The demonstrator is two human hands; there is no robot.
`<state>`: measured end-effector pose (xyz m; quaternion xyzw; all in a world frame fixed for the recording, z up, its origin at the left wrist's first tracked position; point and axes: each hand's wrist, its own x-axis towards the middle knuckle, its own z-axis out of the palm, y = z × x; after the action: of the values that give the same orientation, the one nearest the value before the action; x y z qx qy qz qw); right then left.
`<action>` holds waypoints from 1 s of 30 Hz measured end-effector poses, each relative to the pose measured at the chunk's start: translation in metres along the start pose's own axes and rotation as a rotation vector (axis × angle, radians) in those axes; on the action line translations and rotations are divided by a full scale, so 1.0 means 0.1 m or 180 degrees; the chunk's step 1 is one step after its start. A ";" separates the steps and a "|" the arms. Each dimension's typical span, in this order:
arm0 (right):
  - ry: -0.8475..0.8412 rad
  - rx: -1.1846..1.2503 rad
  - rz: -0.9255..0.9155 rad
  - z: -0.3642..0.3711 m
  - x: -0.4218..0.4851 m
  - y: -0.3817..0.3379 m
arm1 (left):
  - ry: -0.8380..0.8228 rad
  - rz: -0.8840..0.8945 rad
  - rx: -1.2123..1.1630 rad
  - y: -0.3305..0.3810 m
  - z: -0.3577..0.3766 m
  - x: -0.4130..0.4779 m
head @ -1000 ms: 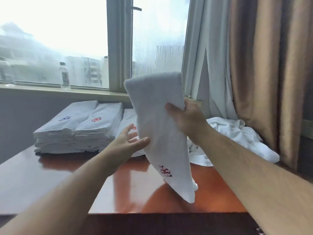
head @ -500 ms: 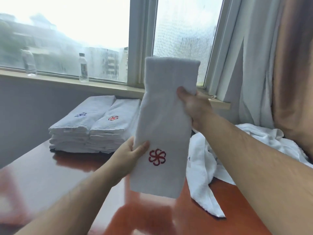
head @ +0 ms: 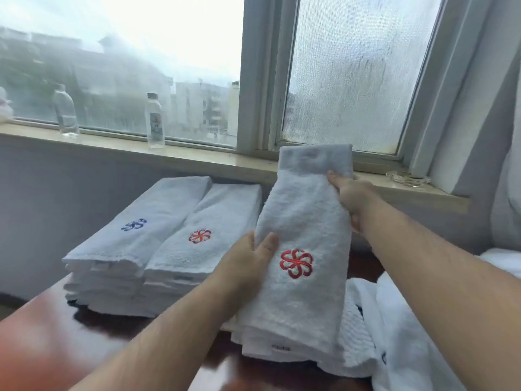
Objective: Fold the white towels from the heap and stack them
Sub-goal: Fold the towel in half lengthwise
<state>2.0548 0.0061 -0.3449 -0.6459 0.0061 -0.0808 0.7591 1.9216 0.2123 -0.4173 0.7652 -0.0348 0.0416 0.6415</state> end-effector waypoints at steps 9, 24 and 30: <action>-0.0032 -0.1504 0.0782 0.22 0.65 0.78 | 0.0294 -0.0811 0.1204 -0.25 0.04 0.56; -0.0145 -0.3084 -0.0412 0.09 -0.11 0.95 | -0.0147 0.0580 0.3323 -0.34 0.27 0.10; -0.0318 -0.3004 -0.0537 -0.21 -0.80 1.04 | -0.0093 0.0535 0.3567 -0.40 0.31 -0.12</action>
<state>1.9856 0.0121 -0.4580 -0.9212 -0.0469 -0.0994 0.3733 1.9149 0.1889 -0.4626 0.9839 -0.0771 0.0941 0.1312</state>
